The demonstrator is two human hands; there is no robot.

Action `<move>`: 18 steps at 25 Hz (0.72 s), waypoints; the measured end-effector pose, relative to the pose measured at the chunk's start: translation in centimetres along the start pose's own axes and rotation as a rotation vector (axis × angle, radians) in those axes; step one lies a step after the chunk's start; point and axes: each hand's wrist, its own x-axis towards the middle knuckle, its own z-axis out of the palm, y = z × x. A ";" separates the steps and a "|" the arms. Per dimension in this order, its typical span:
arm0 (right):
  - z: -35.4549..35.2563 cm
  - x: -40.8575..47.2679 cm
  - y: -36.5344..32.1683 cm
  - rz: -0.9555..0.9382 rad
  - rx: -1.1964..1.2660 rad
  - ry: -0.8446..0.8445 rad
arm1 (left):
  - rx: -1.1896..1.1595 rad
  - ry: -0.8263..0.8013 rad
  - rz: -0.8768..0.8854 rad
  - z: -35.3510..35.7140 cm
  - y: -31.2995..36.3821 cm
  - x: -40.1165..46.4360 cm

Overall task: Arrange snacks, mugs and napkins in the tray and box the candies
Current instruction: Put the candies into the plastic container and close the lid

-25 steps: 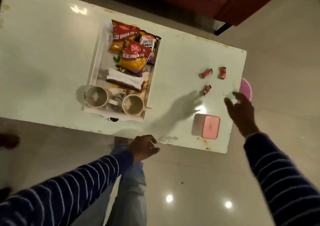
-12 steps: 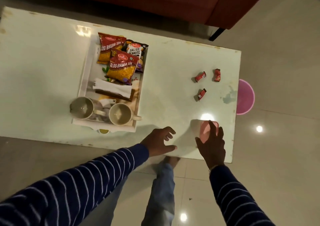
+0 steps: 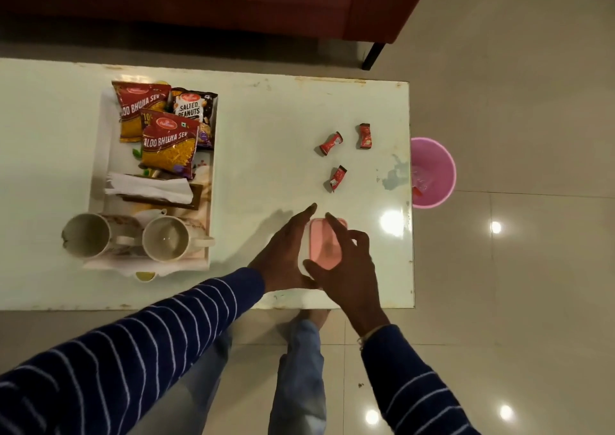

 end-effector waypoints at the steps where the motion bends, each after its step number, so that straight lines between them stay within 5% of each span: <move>1: 0.0 0.1 -0.6 -0.003 0.007 0.005 | -0.003 0.008 0.034 -0.3 0.2 0.4; 8: -1.9 0.9 -1.9 -0.050 0.139 -0.057 | 0.023 0.064 0.117 -2.3 -0.5 1.3; 14: -4.8 2.4 0.6 0.228 0.983 -0.102 | -0.066 0.134 0.028 -3.2 -0.7 1.0; 18: -3.4 2.9 4.5 0.352 0.983 0.064 | -0.083 0.130 -0.035 -3.7 -1.6 1.0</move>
